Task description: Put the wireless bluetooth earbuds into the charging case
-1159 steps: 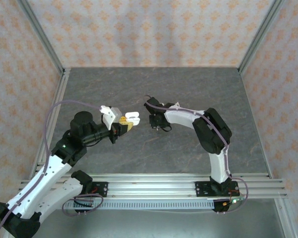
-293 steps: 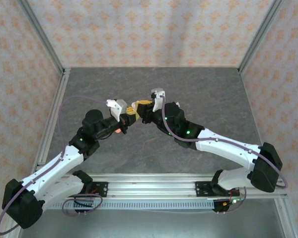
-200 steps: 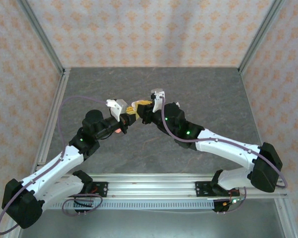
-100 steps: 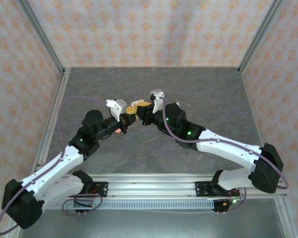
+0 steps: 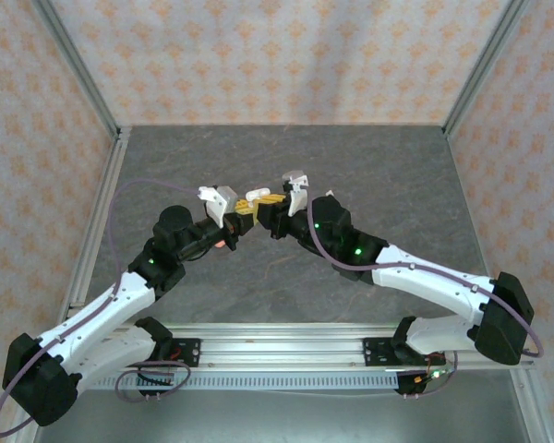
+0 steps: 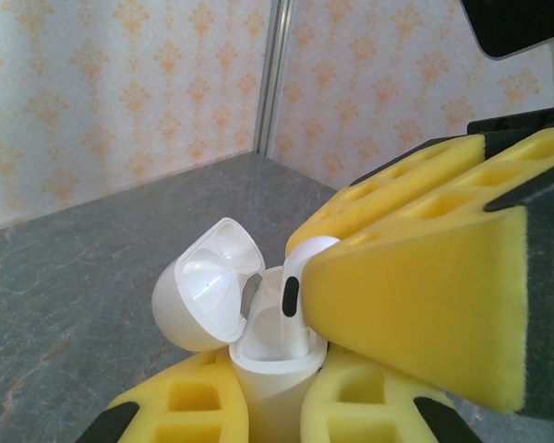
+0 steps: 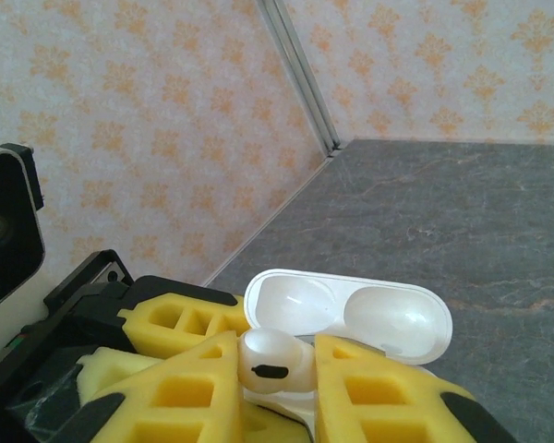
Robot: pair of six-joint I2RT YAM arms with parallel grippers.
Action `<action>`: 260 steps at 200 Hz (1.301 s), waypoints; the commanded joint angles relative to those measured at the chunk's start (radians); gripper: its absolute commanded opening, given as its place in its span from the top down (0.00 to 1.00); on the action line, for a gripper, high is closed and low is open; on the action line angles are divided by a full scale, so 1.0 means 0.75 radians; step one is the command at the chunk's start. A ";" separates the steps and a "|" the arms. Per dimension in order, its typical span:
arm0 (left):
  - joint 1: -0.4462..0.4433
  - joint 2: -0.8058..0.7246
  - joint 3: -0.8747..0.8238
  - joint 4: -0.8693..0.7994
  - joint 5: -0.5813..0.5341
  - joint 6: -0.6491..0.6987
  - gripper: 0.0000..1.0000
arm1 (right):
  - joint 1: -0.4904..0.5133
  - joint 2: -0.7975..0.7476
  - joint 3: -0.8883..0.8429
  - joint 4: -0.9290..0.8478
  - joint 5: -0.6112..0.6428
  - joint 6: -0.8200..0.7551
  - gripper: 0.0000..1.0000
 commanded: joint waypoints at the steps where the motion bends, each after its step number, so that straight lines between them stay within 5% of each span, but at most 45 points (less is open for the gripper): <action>1: 0.007 -0.039 0.018 0.127 -0.050 -0.009 1.00 | 0.011 0.030 0.036 -0.131 -0.114 -0.015 0.76; 153: 0.000 -0.039 0.016 0.089 -0.042 0.003 1.00 | 0.011 0.068 0.263 -0.376 -0.052 0.083 0.53; 260: -0.001 -0.052 -0.025 0.094 0.026 0.078 1.00 | 0.005 0.070 0.470 -0.574 -0.055 0.176 0.47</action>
